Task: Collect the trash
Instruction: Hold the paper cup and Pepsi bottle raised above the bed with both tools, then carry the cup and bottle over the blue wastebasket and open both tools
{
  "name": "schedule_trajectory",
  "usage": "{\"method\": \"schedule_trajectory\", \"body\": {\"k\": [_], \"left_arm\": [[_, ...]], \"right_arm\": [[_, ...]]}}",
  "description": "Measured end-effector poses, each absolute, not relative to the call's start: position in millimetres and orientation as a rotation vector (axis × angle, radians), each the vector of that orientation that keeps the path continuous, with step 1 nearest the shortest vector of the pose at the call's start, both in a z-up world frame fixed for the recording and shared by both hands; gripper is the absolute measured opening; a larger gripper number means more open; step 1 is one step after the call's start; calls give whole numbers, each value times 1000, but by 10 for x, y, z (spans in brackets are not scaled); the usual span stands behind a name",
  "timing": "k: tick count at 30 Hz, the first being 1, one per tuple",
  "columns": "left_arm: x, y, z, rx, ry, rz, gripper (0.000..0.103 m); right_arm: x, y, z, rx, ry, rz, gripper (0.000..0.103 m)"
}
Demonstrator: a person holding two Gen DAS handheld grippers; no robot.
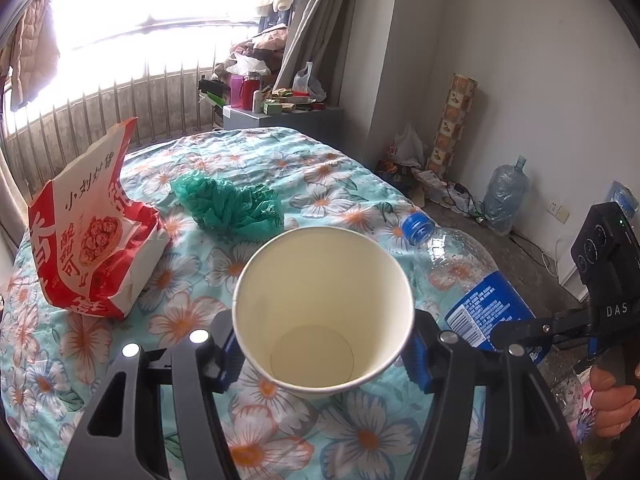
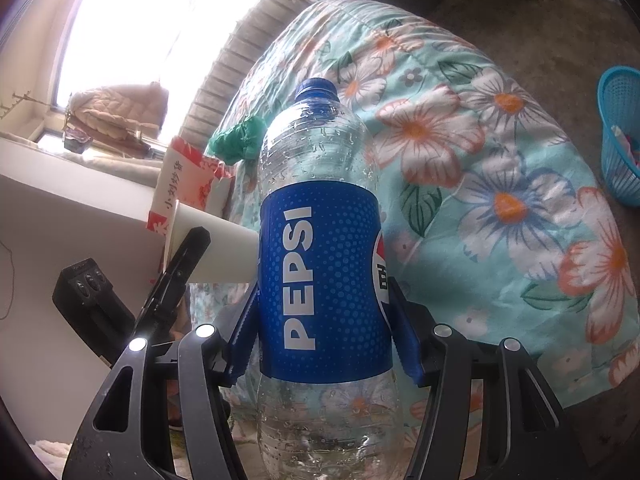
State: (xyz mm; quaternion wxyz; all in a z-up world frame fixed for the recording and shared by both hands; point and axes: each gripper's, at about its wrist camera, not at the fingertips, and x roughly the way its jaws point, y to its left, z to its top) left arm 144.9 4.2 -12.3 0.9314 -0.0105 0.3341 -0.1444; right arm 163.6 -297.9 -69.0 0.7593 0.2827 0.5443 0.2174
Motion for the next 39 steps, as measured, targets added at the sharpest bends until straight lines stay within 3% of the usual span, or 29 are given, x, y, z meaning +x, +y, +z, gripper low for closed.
{"method": "schedule_trajectory", "body": {"k": [39], "left_arm": [[1406, -141, 139, 2, 637, -335, 62]], "right_arm": [[1633, -3100, -565, 637, 1146, 478, 56]]}}
